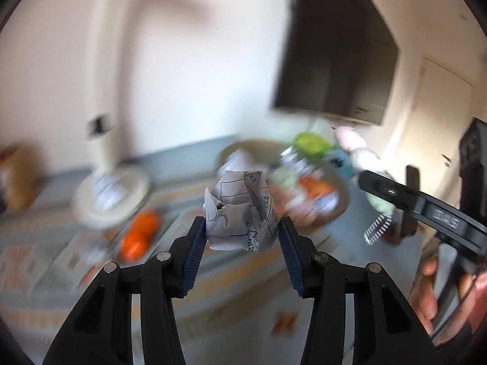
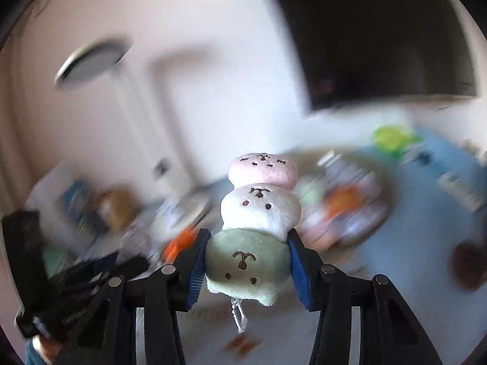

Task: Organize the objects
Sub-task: 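Carry the paper ball and stacked plush over the amber bowl and open both tools, then move both tools back over the rug toward the oranges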

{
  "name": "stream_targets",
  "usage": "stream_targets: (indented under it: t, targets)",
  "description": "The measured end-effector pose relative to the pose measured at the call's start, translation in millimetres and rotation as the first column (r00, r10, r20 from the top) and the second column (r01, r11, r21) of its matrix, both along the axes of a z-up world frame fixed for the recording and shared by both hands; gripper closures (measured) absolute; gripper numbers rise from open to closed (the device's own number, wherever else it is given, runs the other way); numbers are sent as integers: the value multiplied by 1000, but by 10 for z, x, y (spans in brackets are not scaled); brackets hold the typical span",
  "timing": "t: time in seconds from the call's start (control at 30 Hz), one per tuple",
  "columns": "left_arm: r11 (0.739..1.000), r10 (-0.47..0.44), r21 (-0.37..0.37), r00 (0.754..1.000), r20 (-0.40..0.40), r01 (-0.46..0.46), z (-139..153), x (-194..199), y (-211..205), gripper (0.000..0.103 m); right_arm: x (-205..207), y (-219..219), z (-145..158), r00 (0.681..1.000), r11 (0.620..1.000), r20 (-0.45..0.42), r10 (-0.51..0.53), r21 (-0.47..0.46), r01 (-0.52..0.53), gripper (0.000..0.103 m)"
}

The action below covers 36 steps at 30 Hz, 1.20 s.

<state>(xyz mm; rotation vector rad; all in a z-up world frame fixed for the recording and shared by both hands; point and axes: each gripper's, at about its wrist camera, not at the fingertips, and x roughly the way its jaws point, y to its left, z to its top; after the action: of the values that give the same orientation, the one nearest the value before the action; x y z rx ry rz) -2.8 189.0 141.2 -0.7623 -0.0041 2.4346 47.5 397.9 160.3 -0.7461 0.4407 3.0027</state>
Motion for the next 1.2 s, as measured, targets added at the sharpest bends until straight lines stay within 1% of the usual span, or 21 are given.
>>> stream_targets:
  t: [0.1, 0.13, 0.23, 0.27, 0.3, 0.33, 0.37, 0.4, 0.5, 0.6, 0.73, 0.8, 0.83, 0.87, 0.93, 0.97, 1.0, 1.03, 1.1, 1.13, 1.2]
  targets:
    - [999, -28, -28, 999, -39, 27, 42, -285, 450, 58, -334, 380, 14, 998, 998, 35, -57, -28, 58, 55]
    - [999, -33, -28, 999, -32, 32, 23, -411, 595, 58, -434, 459, -4, 997, 997, 50, -66, -37, 68, 55]
    - [998, -55, 7, 998, -24, 55, -27, -666, 832, 58, -760, 587, -75, 992, 996, 93, -87, -23, 90, 54]
    - [999, -48, 5, 998, -37, 48, -45, -742, 900, 54, -820, 593, -93, 992, 996, 98, -86, -17, 88, 54]
    - [999, -45, 8, 998, -48, 46, -61, -781, 935, 49, -933, 588, -123, 991, 997, 112, -78, -3, 79, 52]
    - [999, -50, 14, 997, -54, 51, -85, -821, 963, 39, -1022, 587, -161, 987, 997, 141, -81, 20, 79, 45]
    - [999, -44, 0, 998, -47, 44, -105, -847, 973, 17, -1089, 589, -199, 981, 996, 169, -90, 44, 83, 42]
    - [999, -32, -5, 998, -50, 32, -123, -840, 930, 10, -1122, 585, -240, 976, 994, 200, -91, 76, 78, 42]
    - [1000, -21, 20, 999, -30, 21, -137, -734, 670, 10, -996, 563, -316, 978, 995, 199, -64, 83, 49, 42]
    - [998, 24, 63, 1000, 14, -25, -110, -565, 251, 10, -746, 435, -261, 984, 997, 176, -31, 73, 18, 42]
    - [986, 146, 75, 989, 26, -147, -65, -175, -423, 9, -428, -74, -90, 986, 991, 134, 103, 73, -113, 36]
    - [975, 218, 50, 976, 21, -218, -101, 46, -761, 1, -332, -336, -88, 979, 982, 130, 160, 76, -171, 34]
    - [962, 272, 30, 962, 16, -272, -154, 170, -955, 1, -261, -545, -122, 971, 974, 129, 203, 76, -214, 30]
    - [948, 318, 14, 948, 16, -318, -227, 271, -1130, 1, -218, -687, -189, 965, 968, 130, 230, 74, -241, 28]
    - [911, 413, -24, 911, 17, -412, -439, 435, -1428, 1, -152, -926, -353, 957, 961, 135, 258, 69, -269, 15]
    - [896, 443, -44, 897, 4, -442, -551, 496, -1523, 1, -138, -1092, -536, 953, 958, 150, 264, 71, -277, 14]
    - [892, 450, -60, 893, 12, -449, -711, 565, -1615, 1, -131, -1204, -683, 951, 957, 163, 263, 82, -279, 14]
    - [895, 444, -65, 895, 35, -441, -798, 590, -1669, 1, -135, -1331, -875, 949, 955, 182, 259, 97, -279, 15]
    - [906, 423, -60, 901, 100, -419, -967, 545, -1715, 1, -196, -1461, -1107, 941, 953, 218, 261, 99, -287, 15]
    - [912, 410, -53, 902, 134, -407, -1019, 504, -1725, 1, -205, -1513, -1191, 937, 950, 230, 263, 107, -293, 15]
    - [911, 411, -32, 898, 157, -411, -1025, 459, -1771, 1, -209, -1627, -1203, 937, 933, 242, 253, 194, -302, 14]
